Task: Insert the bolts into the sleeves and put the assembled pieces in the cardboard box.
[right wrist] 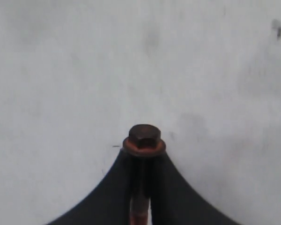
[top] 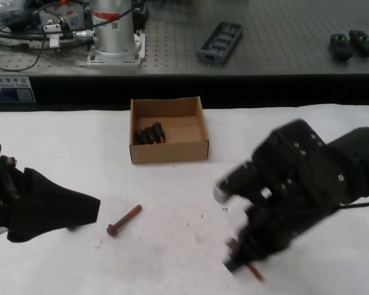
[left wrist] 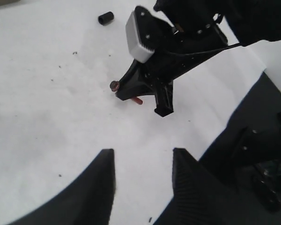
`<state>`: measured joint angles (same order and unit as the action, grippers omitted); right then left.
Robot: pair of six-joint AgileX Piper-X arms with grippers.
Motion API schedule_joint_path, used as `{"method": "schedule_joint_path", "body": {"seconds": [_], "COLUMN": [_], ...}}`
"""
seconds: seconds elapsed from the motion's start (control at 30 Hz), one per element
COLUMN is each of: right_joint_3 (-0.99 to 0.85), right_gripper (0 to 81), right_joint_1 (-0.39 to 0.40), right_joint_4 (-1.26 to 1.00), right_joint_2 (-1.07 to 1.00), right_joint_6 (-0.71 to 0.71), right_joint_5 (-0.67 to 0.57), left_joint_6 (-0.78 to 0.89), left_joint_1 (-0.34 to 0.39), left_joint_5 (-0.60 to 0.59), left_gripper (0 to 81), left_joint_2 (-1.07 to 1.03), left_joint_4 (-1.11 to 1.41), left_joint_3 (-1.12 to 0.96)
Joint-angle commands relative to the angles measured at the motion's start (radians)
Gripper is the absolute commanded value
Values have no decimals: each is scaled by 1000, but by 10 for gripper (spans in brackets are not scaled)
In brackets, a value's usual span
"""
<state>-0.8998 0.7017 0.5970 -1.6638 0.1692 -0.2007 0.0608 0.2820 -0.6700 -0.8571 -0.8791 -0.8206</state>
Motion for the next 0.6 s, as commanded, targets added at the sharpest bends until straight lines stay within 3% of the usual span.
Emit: {"method": "schedule_joint_path", "body": {"seconds": [0.0,0.27,0.57], "right_joint_3": [-47,-58,-58], "right_gripper": [43,43,43], "right_joint_1": [44,131,197], "right_joint_4": [-225,-333,-335], "right_joint_2": [15,-22,-108], "right_joint_6": [-211,-391,-401], "right_joint_5": [-66,-62,-97], "left_joint_6": [14,8,14], "left_joint_1": [5,5,5], "left_joint_5": [104,275,286], "left_gripper": [297,297,297], "left_joint_2": [32,130,145], "left_joint_4": [3,5,-4], "left_joint_3": [-5,-5,-5]}}
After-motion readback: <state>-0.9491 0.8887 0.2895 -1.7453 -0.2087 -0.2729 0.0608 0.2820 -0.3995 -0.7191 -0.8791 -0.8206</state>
